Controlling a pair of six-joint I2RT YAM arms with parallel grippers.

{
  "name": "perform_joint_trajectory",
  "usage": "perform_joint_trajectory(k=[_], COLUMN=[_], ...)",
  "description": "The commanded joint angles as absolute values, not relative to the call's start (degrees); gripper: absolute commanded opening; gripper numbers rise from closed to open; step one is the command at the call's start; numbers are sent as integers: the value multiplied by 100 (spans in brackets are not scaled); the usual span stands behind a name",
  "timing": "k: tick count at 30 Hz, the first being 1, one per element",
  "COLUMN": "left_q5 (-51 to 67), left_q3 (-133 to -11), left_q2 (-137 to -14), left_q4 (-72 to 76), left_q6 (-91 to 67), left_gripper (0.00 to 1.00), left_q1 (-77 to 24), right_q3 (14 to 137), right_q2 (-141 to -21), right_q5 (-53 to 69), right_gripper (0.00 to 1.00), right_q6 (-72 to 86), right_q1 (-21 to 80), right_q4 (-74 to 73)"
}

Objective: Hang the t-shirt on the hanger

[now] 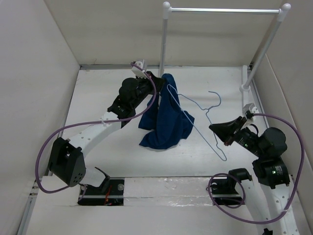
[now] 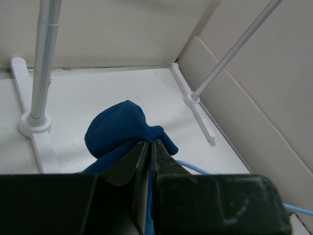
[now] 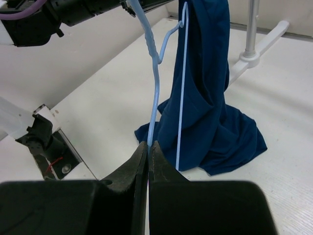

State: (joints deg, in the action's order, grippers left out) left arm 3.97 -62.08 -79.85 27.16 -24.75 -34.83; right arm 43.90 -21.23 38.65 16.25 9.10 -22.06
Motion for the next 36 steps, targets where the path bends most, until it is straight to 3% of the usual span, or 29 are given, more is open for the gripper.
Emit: perform_joint_trajectory(k=[1,17,21,25,28,33,36], left_q5=[729,1309,1896,2355,2285,1830,1880], left_q3=[-6373,-5775,-6134,-6345,-6451,-6714,-6847], left_q2=[-7778,-7101,-7338,-7296,-7137,-6567,-6259], left_q4=[3190,3233,2989,2892,2611,1540,1187], left_q6=[-2610,-2821,-2804,-3041,-3041,-2708,-2566], left_gripper=[0,0,0,0,0,0,0], left_q1=[-3498,-3551,-3551,-3551,-3551,-3551,-3551], right_q3=[4465,4447,4579,5218,5449,5705,5257], right_q2=[-2311,-2952,-3628,-4427,-4841,-5432,-5484], right_q5=[3903,3682,3684,2430,2067,2855,3620], right_gripper=[0,0,0,0,0,0,0], right_q6=[1556,1775,1898,1460,1310,1125,1546], right_q1=[967,1028,1668,3011,3470,3305,3121], right_q4=[-2057,-1048,-528,-422,-98,-133,1079])
